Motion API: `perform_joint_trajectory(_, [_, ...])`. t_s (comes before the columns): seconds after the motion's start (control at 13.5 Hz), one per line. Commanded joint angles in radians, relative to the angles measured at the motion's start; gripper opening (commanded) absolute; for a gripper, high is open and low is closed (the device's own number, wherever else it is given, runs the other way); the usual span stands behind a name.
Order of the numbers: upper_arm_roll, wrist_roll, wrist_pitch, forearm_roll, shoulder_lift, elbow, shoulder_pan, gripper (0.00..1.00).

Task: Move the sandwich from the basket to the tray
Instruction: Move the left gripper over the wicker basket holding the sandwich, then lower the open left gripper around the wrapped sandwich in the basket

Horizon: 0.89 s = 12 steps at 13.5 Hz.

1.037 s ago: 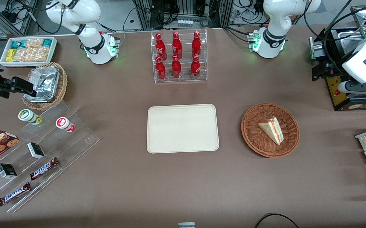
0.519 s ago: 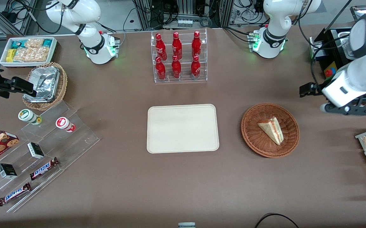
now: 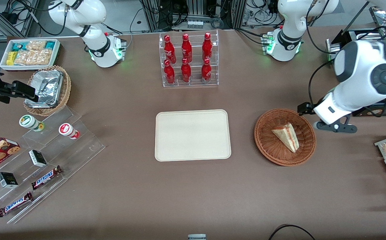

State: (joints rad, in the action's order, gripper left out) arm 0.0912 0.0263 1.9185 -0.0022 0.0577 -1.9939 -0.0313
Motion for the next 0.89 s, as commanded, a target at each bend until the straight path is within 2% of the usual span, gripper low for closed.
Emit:
perform_joint_trajectory(0.0, [-0.002, -0.078, 0.146, -0.005, -0.047, -0.136, -0.013, 1.00])
perform_joint_trajectory(0.15, [-0.004, -0.191, 0.244, -0.001, -0.049, -0.196, -0.036, 1.00])
perform_joint_trajectory(0.81, [-0.002, -0.713, 0.387, -0.001, -0.013, -0.247, -0.076, 1.00])
